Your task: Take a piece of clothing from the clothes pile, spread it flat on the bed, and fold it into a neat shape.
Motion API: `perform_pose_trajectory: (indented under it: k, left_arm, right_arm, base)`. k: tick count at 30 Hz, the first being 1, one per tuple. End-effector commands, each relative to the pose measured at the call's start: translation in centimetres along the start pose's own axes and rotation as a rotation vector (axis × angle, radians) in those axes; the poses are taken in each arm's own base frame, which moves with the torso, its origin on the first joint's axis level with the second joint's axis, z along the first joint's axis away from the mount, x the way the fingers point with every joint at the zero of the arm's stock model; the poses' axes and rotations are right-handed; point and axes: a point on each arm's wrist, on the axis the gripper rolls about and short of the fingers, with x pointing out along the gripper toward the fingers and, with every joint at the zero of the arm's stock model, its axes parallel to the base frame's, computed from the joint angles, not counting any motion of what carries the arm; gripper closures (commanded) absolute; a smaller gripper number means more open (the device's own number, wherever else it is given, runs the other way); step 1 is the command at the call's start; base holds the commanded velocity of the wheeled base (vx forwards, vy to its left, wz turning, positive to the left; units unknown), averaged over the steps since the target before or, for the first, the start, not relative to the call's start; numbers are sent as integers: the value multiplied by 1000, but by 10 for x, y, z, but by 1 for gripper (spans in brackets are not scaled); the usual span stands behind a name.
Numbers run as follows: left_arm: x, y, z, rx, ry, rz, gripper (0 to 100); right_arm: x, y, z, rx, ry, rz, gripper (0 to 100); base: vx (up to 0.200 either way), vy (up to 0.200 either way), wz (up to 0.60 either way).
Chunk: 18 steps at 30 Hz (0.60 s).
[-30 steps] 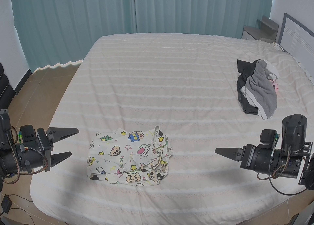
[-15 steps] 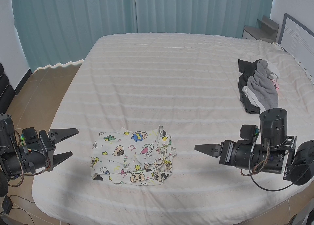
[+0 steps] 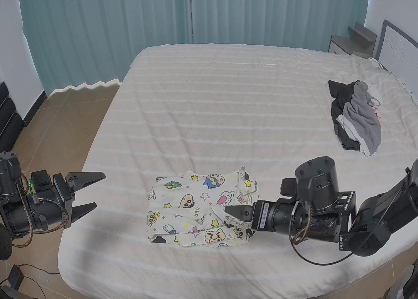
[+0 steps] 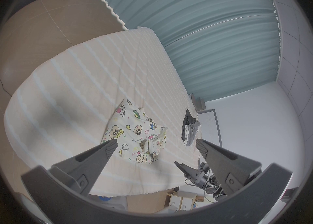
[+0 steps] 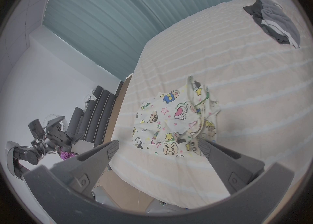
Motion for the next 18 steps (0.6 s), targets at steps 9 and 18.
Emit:
perform_pose_trajectory:
  k: [9, 18]
  left_arm:
    - [1, 1, -1, -2, 6, 4, 0]
    - [3, 2, 0, -6, 7, 9, 0]
  right_arm:
    - [43, -9, -31, -29, 116, -73, 0]
    - [71, -7, -32, -31, 121, -77, 0]
  base:
    - [0, 0, 0]
    - [0, 0, 0]
